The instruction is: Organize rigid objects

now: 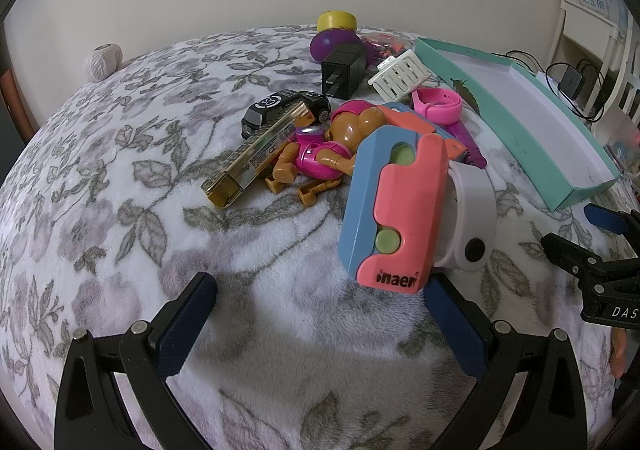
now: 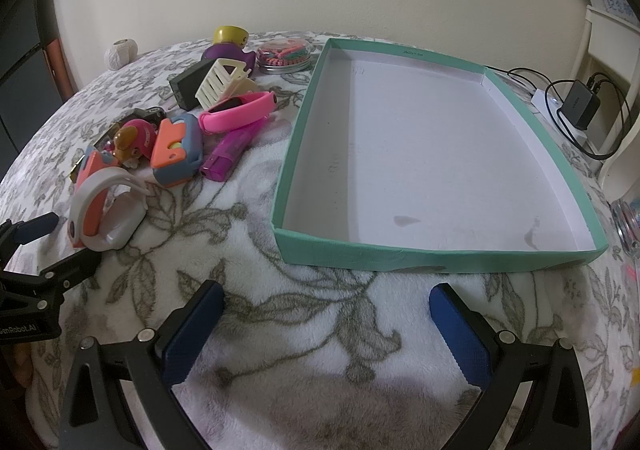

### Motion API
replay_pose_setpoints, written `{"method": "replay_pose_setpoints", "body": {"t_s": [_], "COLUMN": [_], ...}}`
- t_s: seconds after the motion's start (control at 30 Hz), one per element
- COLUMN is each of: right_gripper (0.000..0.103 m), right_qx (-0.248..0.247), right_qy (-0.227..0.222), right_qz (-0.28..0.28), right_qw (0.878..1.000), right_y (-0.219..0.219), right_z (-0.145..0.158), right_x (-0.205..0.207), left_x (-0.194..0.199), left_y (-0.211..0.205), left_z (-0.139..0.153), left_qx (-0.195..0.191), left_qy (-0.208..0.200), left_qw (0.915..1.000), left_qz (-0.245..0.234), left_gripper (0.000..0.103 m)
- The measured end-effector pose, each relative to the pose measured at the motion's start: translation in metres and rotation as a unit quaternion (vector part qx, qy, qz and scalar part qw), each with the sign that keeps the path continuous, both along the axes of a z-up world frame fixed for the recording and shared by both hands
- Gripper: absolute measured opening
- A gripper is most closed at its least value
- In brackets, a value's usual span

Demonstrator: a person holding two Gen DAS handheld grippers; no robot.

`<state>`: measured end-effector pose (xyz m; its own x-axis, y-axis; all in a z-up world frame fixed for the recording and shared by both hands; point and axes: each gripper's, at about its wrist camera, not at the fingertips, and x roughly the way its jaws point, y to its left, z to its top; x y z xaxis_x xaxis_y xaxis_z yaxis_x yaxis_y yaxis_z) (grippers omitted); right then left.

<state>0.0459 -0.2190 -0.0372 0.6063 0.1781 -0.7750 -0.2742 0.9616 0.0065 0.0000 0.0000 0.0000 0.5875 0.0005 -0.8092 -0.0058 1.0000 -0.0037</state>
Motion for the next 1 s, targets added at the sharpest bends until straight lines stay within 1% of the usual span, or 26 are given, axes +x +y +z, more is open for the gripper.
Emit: {"method": "replay_pose_setpoints", "body": {"t_s": [0.77,0.93,1.0], "right_gripper": [0.103,0.103,0.103], "right_qx": [0.000,0.005,0.013], "right_qy": [0.000,-0.006,-0.016], "right_qz": [0.000,0.005,0.012], "right_qw": [1.000,1.000,1.000], "right_y": [0.000,0.000,-0.003], "right_z": [0.003,0.012,0.019], "right_x": [-0.004,-0.017,-0.027], "left_x": [0.000,-0.002,-0.006], "left_y": [0.000,0.009,0.014], "left_z": [0.000,0.004,0.011], "left_qx": [-0.001,-0.027,-0.027], "left_qy": [0.000,-0.007,-0.016], "left_qw": [1.0000,0.9996,0.9995], "left_qz": [-0.001,0.001,0.003], "left_gripper": [0.103,0.103,0.103]}}
